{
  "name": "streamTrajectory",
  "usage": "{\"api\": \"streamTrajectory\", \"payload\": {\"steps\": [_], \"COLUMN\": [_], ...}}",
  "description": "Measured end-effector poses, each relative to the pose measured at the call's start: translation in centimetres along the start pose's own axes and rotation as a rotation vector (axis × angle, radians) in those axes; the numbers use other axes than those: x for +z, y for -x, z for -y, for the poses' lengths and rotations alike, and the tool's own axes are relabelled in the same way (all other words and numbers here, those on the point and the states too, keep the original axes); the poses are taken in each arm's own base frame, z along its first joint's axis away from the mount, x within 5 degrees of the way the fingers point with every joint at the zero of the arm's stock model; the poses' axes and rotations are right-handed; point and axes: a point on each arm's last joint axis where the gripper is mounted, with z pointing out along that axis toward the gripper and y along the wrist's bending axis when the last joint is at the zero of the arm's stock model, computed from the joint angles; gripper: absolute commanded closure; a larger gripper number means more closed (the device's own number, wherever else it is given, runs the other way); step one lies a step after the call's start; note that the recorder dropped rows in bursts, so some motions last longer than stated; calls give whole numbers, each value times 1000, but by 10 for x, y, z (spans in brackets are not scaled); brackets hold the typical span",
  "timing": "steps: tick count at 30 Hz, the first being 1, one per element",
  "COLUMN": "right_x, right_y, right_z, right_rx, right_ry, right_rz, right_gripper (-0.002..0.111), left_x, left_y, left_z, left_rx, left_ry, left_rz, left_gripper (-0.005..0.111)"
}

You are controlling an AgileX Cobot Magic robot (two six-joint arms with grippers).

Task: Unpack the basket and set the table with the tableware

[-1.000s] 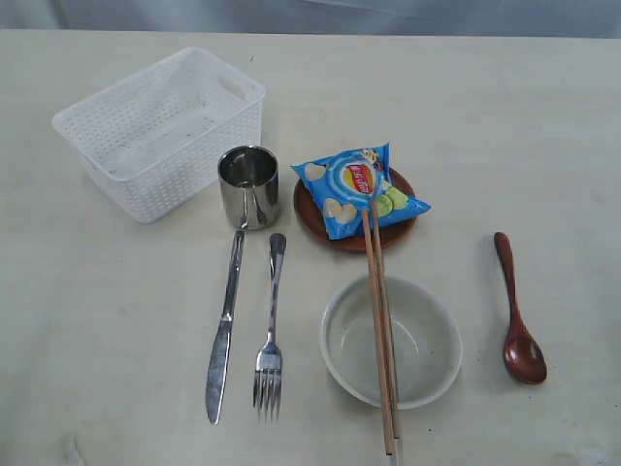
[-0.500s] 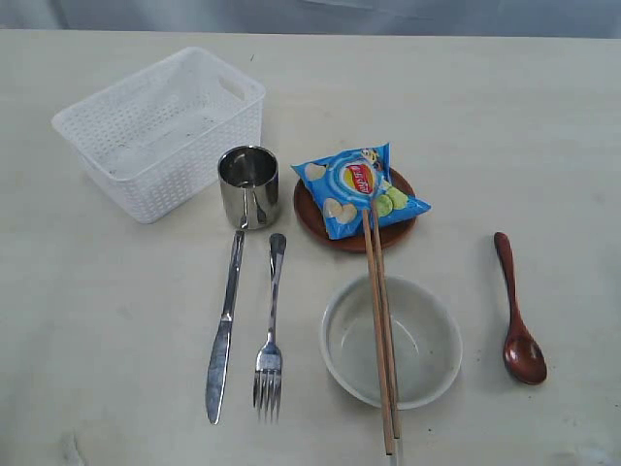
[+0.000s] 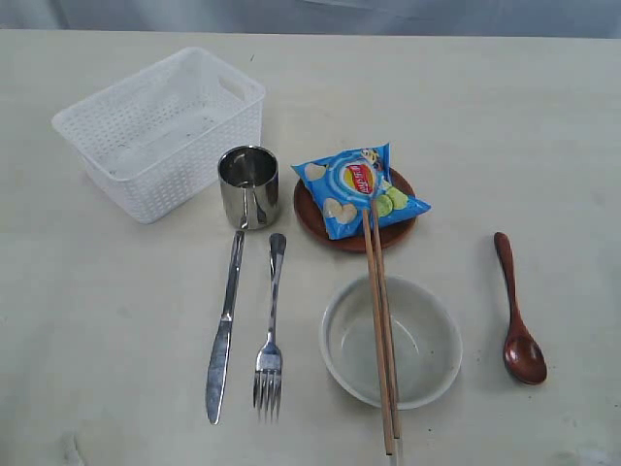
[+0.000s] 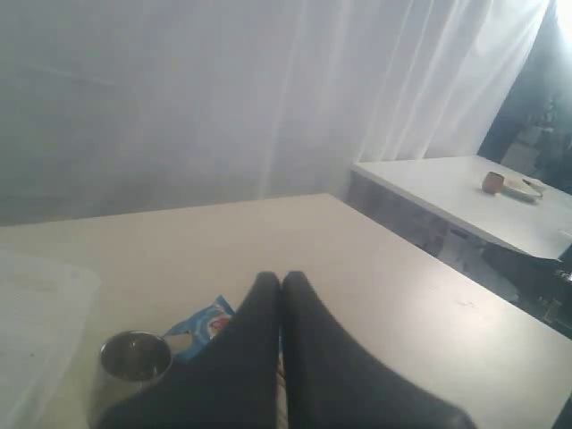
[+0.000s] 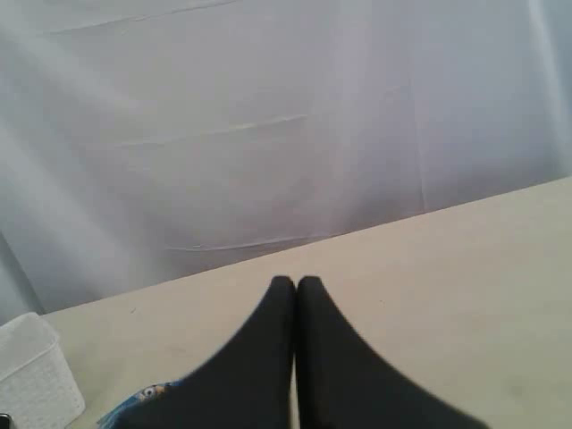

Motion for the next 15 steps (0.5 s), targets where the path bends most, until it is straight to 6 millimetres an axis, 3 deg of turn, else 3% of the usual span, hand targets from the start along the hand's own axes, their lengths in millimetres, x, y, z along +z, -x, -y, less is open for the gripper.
{"api": "streamTrajectory", "payload": {"steps": [15], "right_x": [0], "right_y": [-1], "right_z": [0], "right_rx": [23], "right_ry": [-3], "right_rz": [-9], "right_gripper": [108], "left_x": [0], "left_y": [0], "left_z": [0], "left_rx": [1], "left_ry": [0], "left_rz": [0], "left_gripper": [107]}}
